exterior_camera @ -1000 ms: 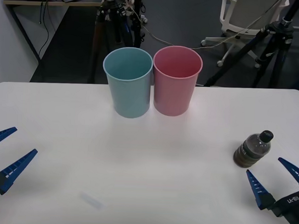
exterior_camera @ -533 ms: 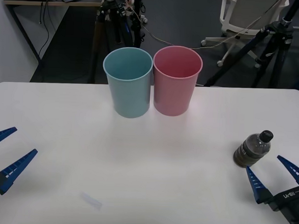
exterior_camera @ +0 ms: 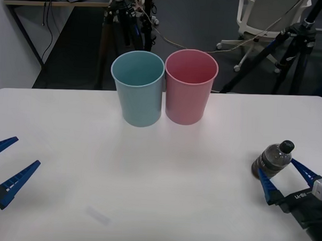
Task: Grasp the object on the table and drop it into the matching bin: aluminum can to the light blue bin, PET bottle to the pink bin.
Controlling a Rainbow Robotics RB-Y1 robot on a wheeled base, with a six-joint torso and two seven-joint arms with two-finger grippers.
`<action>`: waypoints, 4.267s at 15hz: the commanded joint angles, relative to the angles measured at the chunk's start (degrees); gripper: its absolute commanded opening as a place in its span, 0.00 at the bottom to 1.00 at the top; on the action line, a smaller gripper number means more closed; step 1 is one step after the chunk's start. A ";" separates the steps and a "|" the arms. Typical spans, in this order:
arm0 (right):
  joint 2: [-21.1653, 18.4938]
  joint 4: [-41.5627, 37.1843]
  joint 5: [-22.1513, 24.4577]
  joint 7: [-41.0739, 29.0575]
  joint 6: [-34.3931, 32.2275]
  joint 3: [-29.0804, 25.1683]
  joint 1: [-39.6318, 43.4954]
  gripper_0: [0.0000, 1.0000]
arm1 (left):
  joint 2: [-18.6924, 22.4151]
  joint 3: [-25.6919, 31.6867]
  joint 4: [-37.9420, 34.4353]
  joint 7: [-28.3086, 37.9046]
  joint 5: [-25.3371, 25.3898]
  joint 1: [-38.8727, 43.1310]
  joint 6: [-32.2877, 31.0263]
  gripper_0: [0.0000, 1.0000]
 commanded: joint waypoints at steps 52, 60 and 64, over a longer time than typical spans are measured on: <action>-41.65 -44.34 -41.85 1.75 31.21 13.24 7.88 0.00 | 0.00 0.00 0.00 0.00 0.00 0.00 0.00 1.00; -50.62 -45.57 -51.61 0.52 34.02 15.62 -6.71 0.00 | 0.00 0.00 0.00 0.00 0.00 0.00 0.00 1.00; -54.75 -42.14 -59.43 0.52 37.62 26.16 -25.08 0.00 | 0.00 0.00 0.00 0.00 0.00 0.00 0.00 1.00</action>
